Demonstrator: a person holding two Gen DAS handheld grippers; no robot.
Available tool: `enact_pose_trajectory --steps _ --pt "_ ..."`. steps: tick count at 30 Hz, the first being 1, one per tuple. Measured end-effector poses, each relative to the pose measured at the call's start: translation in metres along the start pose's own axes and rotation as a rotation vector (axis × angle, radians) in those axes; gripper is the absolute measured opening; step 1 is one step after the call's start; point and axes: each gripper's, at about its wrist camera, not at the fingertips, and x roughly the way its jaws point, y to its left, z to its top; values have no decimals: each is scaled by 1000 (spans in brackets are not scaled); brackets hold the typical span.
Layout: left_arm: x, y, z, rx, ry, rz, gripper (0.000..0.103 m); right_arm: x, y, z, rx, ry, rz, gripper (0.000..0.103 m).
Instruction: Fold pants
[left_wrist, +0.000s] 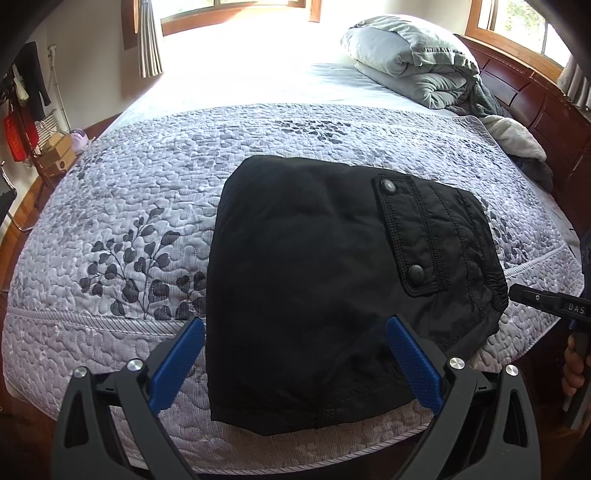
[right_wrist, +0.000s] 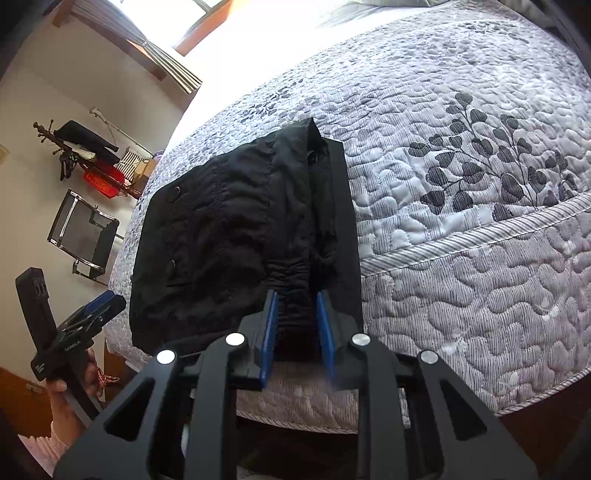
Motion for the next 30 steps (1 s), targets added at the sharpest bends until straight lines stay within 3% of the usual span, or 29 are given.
enact_pose_trajectory --steps 4,12,15,16,20,22,24,30 --pt "-7 -4 -2 15 -15 -9 99 -2 8 -9 -26 6 -37 35" --pt "-10 -3 -8 19 -12 0 99 15 13 -14 -34 30 -88 34" --pt "-10 -1 -10 11 -8 -1 99 16 13 -14 -38 26 -95 30" --pt "-9 -1 -11 12 -6 2 99 15 14 -14 -48 23 -110 19" --pt "-5 5 -13 7 9 15 99 7 14 -13 -63 25 -112 12" --pt "-3 9 -16 -5 16 18 99 7 12 -14 -69 33 -143 0" --pt "2 16 -19 -23 30 22 99 14 7 -16 -62 58 -184 0" --pt "15 42 -26 -79 92 1 99 19 -10 -25 4 55 -156 4"
